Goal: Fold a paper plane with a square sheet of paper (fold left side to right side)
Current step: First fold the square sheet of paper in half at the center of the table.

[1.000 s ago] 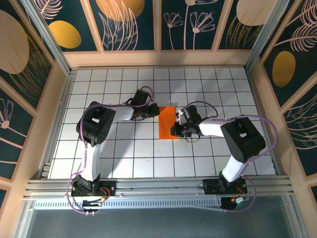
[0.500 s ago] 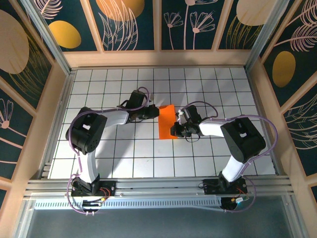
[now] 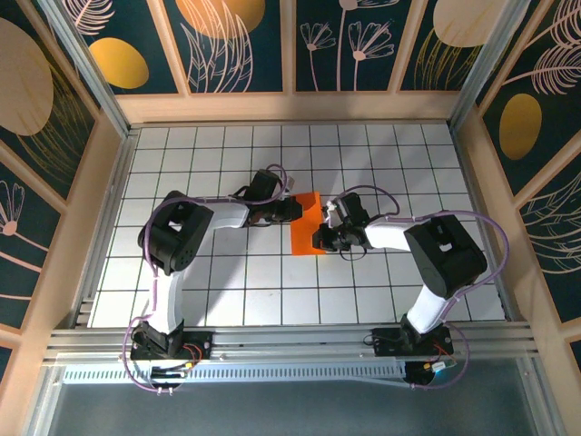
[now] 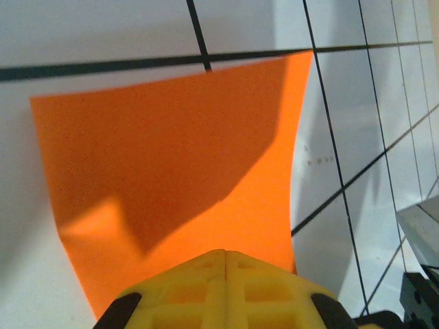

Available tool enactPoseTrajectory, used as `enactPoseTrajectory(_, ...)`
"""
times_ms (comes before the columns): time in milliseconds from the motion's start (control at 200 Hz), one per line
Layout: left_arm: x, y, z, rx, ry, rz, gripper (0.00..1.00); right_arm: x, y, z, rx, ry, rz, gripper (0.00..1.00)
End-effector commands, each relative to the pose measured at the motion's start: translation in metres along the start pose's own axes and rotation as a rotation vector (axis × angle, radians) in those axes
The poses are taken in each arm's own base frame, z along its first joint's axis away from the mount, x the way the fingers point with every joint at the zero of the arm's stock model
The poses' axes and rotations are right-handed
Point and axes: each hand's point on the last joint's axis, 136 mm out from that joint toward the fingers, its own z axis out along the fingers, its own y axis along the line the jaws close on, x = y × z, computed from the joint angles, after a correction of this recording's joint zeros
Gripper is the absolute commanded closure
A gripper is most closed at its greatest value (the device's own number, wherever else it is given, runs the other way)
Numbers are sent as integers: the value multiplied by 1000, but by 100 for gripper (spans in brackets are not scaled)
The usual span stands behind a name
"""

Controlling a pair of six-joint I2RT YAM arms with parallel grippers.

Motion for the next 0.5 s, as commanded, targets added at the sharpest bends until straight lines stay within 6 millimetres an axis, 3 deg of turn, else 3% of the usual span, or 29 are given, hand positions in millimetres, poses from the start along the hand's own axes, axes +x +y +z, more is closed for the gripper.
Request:
enactPoseTrajectory(0, -10, 19, 4, -53, -29, -2, 100, 52, -71, 6, 254, 140, 103, 100)
enactPoseTrajectory(495, -47, 60, 9, -170, -86, -12, 100, 58, -79, 7, 281, 151, 106, 100)
